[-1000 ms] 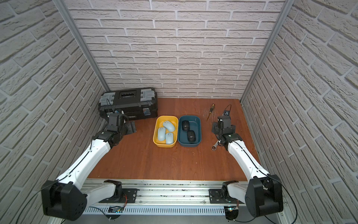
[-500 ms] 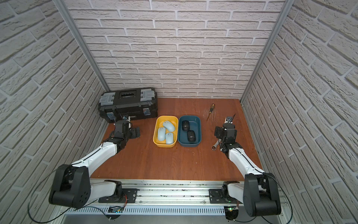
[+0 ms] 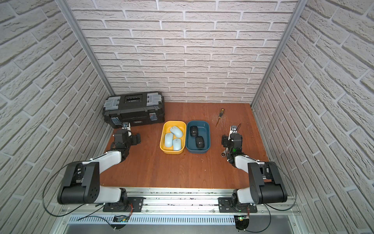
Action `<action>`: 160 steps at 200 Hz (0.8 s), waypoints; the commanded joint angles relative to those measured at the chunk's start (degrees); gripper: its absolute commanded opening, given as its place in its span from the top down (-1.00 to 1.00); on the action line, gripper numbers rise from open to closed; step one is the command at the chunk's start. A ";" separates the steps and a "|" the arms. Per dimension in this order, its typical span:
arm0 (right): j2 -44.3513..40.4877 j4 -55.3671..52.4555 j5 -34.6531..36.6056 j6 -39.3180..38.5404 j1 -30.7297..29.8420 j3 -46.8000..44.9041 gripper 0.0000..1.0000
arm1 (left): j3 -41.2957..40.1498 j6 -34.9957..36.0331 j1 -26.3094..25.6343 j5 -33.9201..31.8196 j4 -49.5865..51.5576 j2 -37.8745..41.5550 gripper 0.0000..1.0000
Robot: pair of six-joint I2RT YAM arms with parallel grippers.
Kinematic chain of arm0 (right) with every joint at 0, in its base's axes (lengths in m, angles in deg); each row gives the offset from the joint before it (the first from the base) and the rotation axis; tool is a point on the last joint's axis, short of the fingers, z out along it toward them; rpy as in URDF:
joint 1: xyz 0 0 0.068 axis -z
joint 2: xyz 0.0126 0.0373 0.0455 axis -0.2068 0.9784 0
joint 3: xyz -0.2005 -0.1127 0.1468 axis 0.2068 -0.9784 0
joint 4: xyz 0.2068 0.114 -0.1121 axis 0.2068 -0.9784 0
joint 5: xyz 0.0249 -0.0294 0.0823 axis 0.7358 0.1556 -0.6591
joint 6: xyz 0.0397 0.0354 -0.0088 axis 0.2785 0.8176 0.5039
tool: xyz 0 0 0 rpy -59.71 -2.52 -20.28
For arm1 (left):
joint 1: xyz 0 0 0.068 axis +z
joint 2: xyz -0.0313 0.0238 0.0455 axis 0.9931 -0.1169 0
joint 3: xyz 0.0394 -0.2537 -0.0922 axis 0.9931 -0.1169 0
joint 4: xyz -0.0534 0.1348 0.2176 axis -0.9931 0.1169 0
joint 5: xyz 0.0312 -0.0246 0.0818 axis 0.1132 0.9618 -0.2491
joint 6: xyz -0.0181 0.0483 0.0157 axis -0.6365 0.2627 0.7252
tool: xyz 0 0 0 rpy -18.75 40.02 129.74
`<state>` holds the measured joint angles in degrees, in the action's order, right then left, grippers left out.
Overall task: Place the mice by color into the storage box
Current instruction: Reset both arms
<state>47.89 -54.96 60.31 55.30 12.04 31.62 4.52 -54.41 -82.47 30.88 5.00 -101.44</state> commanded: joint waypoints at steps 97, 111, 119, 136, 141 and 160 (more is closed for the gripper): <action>4.33 10.16 -4.93 -3.05 -0.59 -1.06 -1.00 | -7.72 1.46 3.93 11.78 -27.10 -8.64 -0.96; 5.19 14.30 -4.90 -3.14 -0.54 -2.73 -1.00 | -7.61 1.37 4.03 12.04 -26.82 -8.75 -0.96; 5.15 14.62 -5.05 -3.10 -0.54 -2.91 -1.00 | -7.42 1.32 4.23 12.45 -26.64 -8.74 -0.97; 5.42 13.04 -6.67 -3.93 -0.63 -1.94 -1.00 | -7.38 1.10 4.64 13.20 -26.59 -8.77 -0.96; 5.21 12.22 -6.60 -3.90 -0.63 -1.75 -1.00 | -7.41 1.13 4.68 13.14 -26.51 -8.81 -0.96; 5.23 11.75 -6.76 -3.96 -0.63 -1.53 -1.00 | -7.31 1.10 4.62 13.05 -26.55 -8.82 -0.96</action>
<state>53.07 -45.37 54.67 52.13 11.71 29.77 -2.65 -53.45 -78.40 42.60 -18.41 -109.77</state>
